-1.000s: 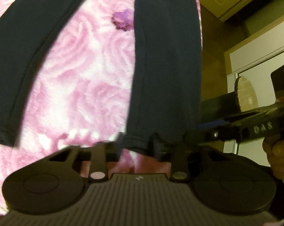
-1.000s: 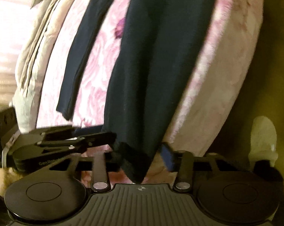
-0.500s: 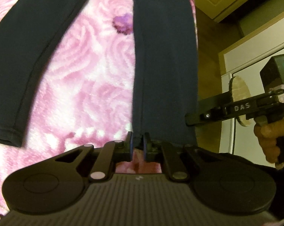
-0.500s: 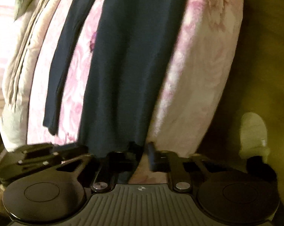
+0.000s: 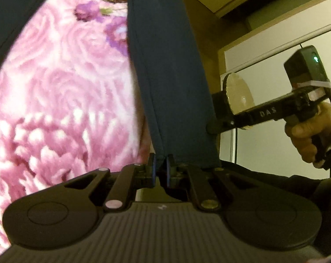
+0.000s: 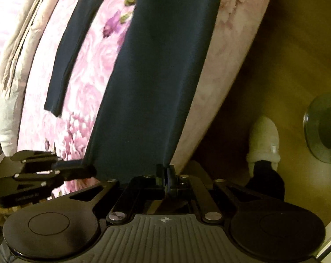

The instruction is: Fold clothes

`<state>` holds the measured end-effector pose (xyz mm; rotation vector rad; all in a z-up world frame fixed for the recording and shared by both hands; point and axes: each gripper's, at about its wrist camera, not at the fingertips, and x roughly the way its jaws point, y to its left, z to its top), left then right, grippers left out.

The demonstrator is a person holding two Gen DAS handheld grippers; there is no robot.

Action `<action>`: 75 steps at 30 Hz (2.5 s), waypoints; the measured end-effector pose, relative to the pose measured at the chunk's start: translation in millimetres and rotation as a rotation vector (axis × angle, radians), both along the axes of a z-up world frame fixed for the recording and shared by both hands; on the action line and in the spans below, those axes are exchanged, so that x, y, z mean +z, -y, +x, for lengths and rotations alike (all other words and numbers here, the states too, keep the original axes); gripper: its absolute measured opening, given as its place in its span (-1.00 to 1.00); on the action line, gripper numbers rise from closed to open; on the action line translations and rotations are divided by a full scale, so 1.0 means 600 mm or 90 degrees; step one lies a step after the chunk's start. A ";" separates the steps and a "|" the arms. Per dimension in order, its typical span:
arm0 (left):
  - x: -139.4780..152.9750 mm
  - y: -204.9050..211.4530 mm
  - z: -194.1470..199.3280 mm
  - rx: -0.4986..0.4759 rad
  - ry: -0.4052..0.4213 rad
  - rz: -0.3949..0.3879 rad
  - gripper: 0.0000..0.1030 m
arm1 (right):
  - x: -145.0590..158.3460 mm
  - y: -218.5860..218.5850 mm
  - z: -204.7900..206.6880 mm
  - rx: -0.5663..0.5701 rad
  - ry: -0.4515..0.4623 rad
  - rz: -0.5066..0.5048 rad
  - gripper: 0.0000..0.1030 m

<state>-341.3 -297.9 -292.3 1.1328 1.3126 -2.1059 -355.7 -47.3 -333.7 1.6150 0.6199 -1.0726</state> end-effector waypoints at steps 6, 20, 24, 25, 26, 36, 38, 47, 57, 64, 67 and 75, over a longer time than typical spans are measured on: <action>0.106 0.059 0.094 0.078 0.004 -0.096 -0.89 | 0.081 0.057 0.049 0.029 0.067 -0.090 -1.00; -0.012 0.026 0.198 0.189 0.092 -0.022 -0.85 | -0.012 0.080 0.202 0.141 0.064 -0.069 -0.99; -0.034 0.007 0.209 0.176 0.140 -0.015 -0.81 | -0.020 0.081 0.195 0.150 0.019 -0.034 0.47; -0.026 0.008 0.211 0.174 0.147 -0.025 -0.80 | -0.008 0.085 0.189 0.153 0.013 -0.046 0.56; -0.016 0.012 0.214 0.175 0.153 -0.034 -0.80 | 0.004 0.090 0.183 0.158 0.006 -0.058 0.56; 0.085 0.160 0.120 0.161 0.154 -0.174 -0.63 | 0.105 0.269 -0.023 0.066 -0.120 -0.194 0.56; 0.091 0.213 0.054 0.140 0.143 -0.201 -0.63 | 0.120 0.330 -0.092 0.041 -0.153 -0.230 0.56; 0.069 0.466 -0.334 0.074 0.101 -0.289 -0.62 | 0.102 0.691 -0.475 -0.020 -0.176 -0.319 -0.01; -0.030 0.656 -0.601 -0.019 0.191 -0.272 -0.48 | -0.006 0.991 -0.646 -0.019 -0.072 -0.300 -0.01; -0.064 0.661 -0.641 -0.047 0.177 -0.203 -0.87 | 0.001 0.992 -0.706 -0.013 -0.073 -0.270 -0.94; -0.057 0.650 -0.664 -0.065 0.134 -0.176 -0.89 | 0.009 0.968 -0.735 -0.003 -0.105 -0.257 -0.93; -0.008 0.639 -0.594 0.055 0.116 -0.172 -0.62 | 0.046 0.939 -0.698 0.034 -0.193 -0.274 0.24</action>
